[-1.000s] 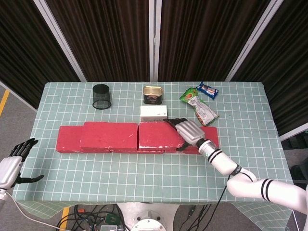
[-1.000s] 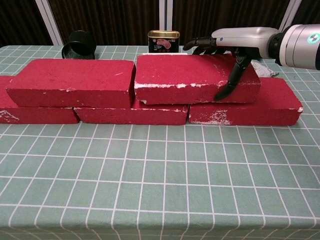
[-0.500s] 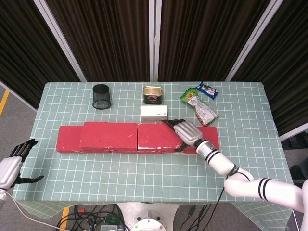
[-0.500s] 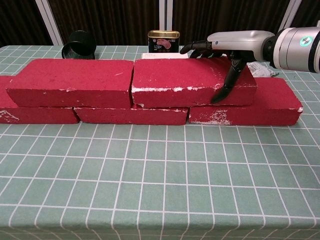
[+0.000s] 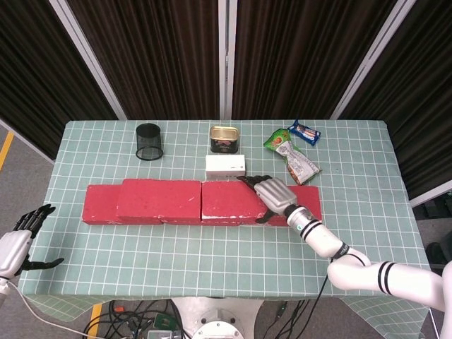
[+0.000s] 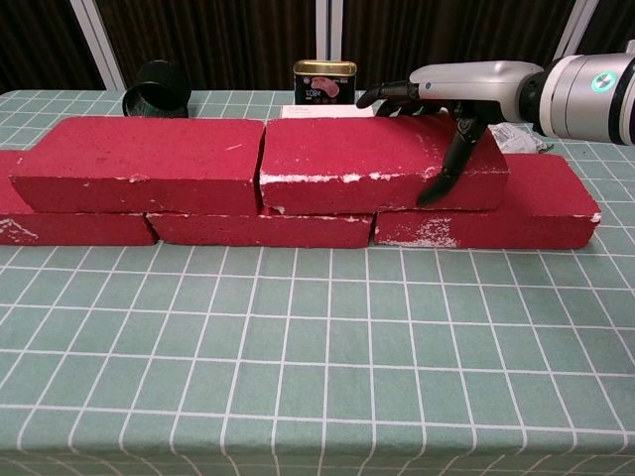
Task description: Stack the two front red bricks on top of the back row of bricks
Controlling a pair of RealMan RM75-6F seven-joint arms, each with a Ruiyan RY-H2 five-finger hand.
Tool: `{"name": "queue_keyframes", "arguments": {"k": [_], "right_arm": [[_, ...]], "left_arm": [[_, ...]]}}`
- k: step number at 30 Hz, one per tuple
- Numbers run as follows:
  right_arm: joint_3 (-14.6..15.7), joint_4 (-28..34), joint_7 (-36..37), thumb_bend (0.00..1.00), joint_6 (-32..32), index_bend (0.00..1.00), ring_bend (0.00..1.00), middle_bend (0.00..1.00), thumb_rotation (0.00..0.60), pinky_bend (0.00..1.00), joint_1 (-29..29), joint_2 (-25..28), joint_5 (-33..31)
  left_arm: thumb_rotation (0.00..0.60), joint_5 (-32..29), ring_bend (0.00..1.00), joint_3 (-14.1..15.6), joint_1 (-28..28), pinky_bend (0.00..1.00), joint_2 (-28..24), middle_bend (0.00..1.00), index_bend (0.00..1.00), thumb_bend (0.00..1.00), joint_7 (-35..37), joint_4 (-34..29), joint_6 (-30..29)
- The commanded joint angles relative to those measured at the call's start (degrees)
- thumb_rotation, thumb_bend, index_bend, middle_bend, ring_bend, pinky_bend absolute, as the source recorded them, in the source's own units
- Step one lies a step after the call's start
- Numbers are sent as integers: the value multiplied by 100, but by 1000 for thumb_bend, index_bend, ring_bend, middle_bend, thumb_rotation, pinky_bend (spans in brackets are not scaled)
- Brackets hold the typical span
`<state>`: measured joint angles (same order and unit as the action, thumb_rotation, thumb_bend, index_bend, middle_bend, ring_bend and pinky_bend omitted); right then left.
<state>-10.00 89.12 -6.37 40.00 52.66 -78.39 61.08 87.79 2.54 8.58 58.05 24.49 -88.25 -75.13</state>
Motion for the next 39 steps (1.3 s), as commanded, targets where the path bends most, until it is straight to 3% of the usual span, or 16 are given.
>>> {"name": "queue_keyframes", "arguments": {"k": [1, 39], "right_arm": [[12, -9, -11, 0, 5, 50, 190, 257, 600, 258, 2, -13, -25], [14, 4, -52, 0, 78, 51, 190, 256, 600, 258, 49, -88, -180]], "left_arm": [[600, 3, 0, 2, -3, 0, -3, 0, 54, 9, 10, 6, -5], [600, 26, 0, 28, -7, 0, 8, 0, 54, 9, 107, 74, 3]]}}
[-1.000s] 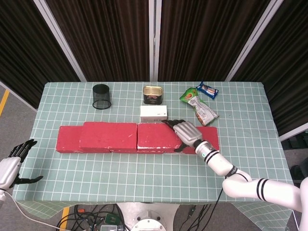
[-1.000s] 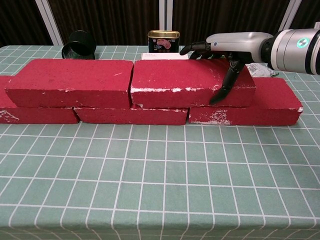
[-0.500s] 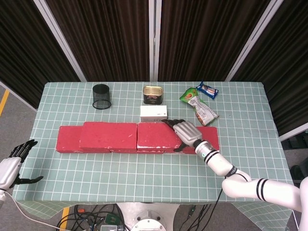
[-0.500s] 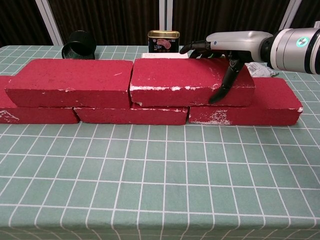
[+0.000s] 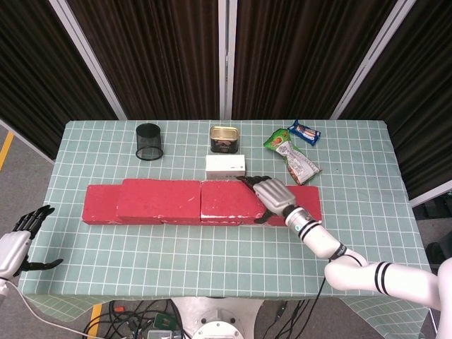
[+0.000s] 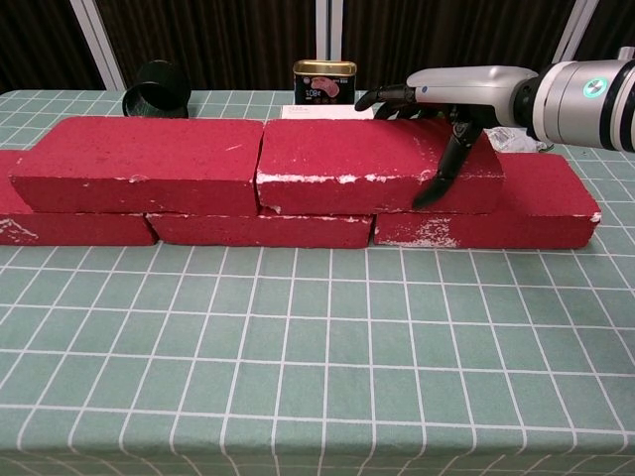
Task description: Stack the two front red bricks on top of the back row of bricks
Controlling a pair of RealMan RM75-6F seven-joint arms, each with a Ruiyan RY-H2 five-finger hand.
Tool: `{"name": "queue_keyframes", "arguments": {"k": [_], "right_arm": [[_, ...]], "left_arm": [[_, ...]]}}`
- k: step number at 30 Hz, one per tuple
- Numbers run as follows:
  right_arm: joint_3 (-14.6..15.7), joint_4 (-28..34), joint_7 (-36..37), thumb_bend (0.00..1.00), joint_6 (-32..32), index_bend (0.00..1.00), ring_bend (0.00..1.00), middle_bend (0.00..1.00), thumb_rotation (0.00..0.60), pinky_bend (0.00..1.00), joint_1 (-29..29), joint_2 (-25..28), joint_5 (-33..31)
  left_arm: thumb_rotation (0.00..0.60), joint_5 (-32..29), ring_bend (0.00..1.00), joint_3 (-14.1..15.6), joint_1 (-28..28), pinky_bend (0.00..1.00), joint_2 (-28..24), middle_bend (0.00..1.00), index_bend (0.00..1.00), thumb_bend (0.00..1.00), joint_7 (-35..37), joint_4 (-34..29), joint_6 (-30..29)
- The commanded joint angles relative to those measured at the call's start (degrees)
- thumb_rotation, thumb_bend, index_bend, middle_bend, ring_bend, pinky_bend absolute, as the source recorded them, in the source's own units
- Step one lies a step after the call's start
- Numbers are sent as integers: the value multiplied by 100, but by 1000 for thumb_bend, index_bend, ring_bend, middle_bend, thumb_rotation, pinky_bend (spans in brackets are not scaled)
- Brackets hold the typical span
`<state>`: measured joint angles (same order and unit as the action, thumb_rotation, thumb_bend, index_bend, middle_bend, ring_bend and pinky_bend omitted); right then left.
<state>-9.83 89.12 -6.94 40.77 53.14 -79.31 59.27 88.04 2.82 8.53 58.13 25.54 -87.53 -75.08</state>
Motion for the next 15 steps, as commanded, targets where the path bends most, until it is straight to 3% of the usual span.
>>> {"name": "queue_keyframes", "arguments": {"k": [1, 15], "right_arm": [[-3, 6, 4, 0, 4, 51, 190, 256, 600, 258, 1, 6, 4], [8, -9, 1, 0, -15, 50, 190, 255, 600, 258, 17, -11, -24]], "left_arm": [[600, 1, 0, 1, -2, 0, 1, 0, 54, 9, 2, 2, -2], [600, 3, 0, 10, -4, 0, -15, 0, 54, 10, -3, -7, 0]]}}
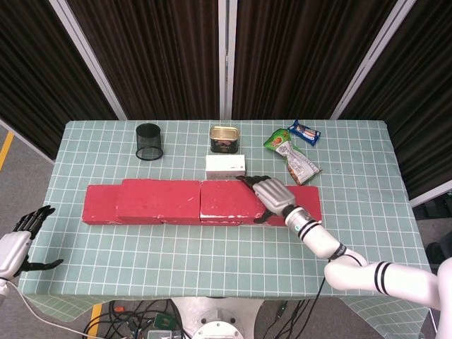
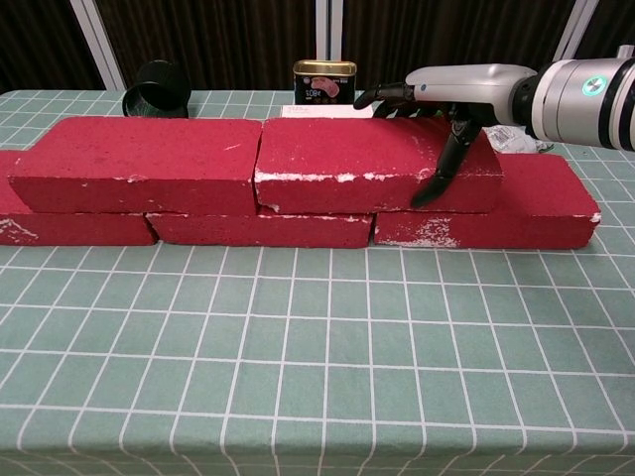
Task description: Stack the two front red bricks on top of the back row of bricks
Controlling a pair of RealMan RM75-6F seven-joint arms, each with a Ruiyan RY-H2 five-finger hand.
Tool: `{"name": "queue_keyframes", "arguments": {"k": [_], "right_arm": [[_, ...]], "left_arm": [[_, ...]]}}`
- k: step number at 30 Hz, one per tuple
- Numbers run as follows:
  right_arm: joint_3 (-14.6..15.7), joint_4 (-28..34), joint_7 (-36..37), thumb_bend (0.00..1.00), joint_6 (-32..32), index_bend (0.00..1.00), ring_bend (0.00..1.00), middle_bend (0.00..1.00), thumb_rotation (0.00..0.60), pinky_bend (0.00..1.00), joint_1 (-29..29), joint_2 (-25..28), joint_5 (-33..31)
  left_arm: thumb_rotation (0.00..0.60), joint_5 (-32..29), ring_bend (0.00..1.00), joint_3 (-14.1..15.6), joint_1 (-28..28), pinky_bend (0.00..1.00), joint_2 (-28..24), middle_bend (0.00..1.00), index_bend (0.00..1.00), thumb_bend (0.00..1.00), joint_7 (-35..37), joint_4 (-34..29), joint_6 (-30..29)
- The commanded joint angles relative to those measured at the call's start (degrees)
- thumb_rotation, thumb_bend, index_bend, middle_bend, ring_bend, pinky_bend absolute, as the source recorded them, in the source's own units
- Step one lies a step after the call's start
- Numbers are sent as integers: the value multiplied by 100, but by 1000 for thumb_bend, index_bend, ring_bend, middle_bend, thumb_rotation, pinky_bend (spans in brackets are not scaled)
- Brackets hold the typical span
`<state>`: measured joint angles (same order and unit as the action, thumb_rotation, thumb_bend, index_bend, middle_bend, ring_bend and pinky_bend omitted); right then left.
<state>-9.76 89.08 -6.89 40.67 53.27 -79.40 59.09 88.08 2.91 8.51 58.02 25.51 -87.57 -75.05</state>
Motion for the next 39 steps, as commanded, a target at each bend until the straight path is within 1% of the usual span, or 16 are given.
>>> {"name": "queue_keyframes", "arguments": {"k": [1, 10, 13, 15, 17, 20, 21, 28, 32, 39], "right_arm": [[5, -6, -8, 0, -10, 50, 190, 254, 600, 258, 7, -6, -11], [24, -3, -20, 0, -93, 40, 163, 231, 600, 247, 46, -7, -83], [37, 6, -15, 0, -119, 5, 113, 194, 600, 217, 53, 5, -85], [38, 18, 2, 0, -132, 0, 42, 134, 600, 175, 53, 19, -79], [36, 27, 22, 0, -141, 0, 4, 80, 600, 121, 52, 31, -73], [38, 46, 58, 0, -194, 0, 0, 30, 600, 26, 62, 62, -81], [41, 52, 62, 0, -209, 0, 0, 18, 600, 10, 65, 72, -84], [22, 130, 134, 0, -144, 0, 0, 0, 600, 0, 29, 126, -32], [-39, 306, 278, 0, 49, 0, 0, 0, 600, 0, -81, 239, 168], [-116, 801, 650, 0, 410, 0, 0, 0, 600, 0, -396, 793, 644]], "left_arm": [[600, -2, 0, 1, -4, 0, -9, 0, 54, 10, 2, -5, -6], [600, 0, 0, 5, -11, 0, -40, 0, 54, 9, 20, -20, -13], [600, 1, 0, 5, -14, 0, -46, 0, 54, 10, 25, -21, -19], [600, 3, 0, 5, -14, 0, -46, 0, 54, 10, 28, -20, -18], [600, 3, 0, 7, -12, 0, -46, 0, 54, 9, 28, -19, -12], [600, -2, 0, 7, -6, 0, -48, 0, 54, 9, 40, -20, 3], [600, -3, 0, 7, -5, 0, -49, 0, 54, 10, 43, -18, 5], [600, -7, 0, 7, -7, 0, -52, 0, 54, 10, 56, -11, 7], [600, -12, 0, -1, -6, 0, -54, 0, 54, 9, 45, -22, 1], [600, -3, 0, -19, -4, 0, -79, 0, 54, 10, -31, -105, -35]]}}
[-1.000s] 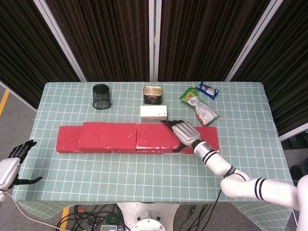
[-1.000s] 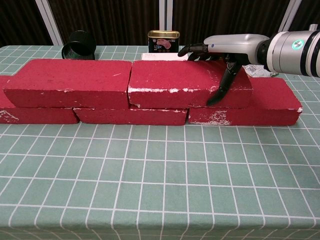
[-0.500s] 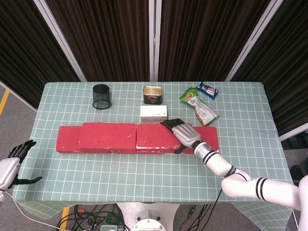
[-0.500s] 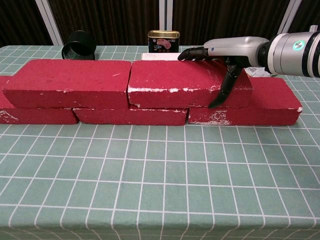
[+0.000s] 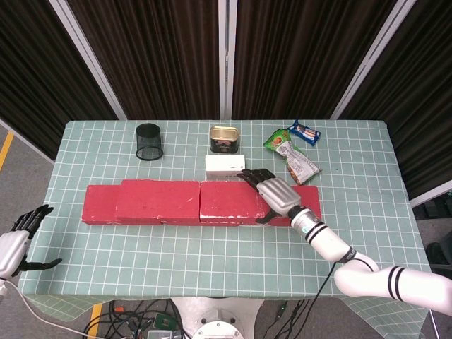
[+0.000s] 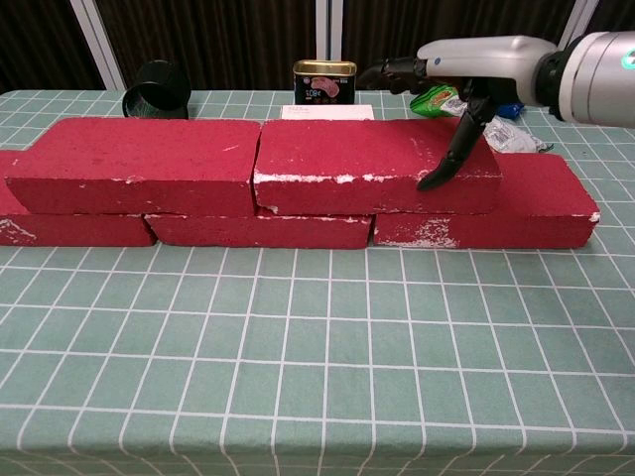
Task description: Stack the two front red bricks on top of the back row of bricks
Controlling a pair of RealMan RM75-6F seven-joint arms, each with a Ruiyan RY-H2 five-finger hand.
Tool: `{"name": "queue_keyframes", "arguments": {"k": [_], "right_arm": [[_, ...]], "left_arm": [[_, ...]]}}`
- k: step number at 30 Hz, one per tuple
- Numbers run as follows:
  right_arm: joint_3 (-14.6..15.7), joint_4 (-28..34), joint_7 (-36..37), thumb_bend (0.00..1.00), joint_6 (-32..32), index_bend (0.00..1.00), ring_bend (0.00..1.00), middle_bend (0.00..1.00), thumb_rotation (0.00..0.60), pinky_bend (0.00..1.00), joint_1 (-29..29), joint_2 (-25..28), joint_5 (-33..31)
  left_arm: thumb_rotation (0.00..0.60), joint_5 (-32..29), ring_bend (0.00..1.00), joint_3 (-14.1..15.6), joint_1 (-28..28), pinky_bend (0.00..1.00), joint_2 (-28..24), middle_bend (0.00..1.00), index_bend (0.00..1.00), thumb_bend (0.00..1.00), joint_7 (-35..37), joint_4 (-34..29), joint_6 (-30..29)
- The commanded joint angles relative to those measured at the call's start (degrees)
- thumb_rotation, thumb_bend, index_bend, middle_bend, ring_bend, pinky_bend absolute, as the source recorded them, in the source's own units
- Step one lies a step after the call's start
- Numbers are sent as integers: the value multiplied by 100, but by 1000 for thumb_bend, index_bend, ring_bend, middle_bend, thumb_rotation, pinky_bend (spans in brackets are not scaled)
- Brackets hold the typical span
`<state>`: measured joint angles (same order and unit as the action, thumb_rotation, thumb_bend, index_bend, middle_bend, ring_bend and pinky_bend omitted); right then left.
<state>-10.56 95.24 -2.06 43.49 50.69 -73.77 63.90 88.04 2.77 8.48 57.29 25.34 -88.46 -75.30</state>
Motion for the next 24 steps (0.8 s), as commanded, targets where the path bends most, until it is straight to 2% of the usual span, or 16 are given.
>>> {"name": "queue_keyframes", "arguments": {"k": [1, 5, 10, 18, 24], "right_arm": [[-45, 247, 254, 0, 184, 0, 0, 0, 600, 0, -206, 351, 228], [-44, 233, 546, 0, 366, 0, 0, 0, 600, 0, -451, 673, 360], [19, -179, 820, 0, 300, 0, 0, 0, 600, 0, -628, 793, 258], [82, -939, 980, 0, 35, 0, 0, 0, 600, 0, -638, 403, 157], [94, -1137, 936, 0, -68, 0, 0, 0, 600, 0, -602, 210, 156]], "left_arm": [[600, 1, 0, -9, -2, 0, -12, 0, 54, 10, -26, -34, -18], [600, -6, 0, -22, 0, 0, -27, 0, 54, 9, -63, -79, -30], [600, -11, 0, -28, 29, 0, -30, 0, 54, 10, -118, -120, 13], [600, -51, 0, -33, 44, 0, -40, 0, 54, 9, -203, -185, 58], [600, -71, 0, -29, 34, 0, -46, 0, 54, 9, -202, -183, 67]]}}
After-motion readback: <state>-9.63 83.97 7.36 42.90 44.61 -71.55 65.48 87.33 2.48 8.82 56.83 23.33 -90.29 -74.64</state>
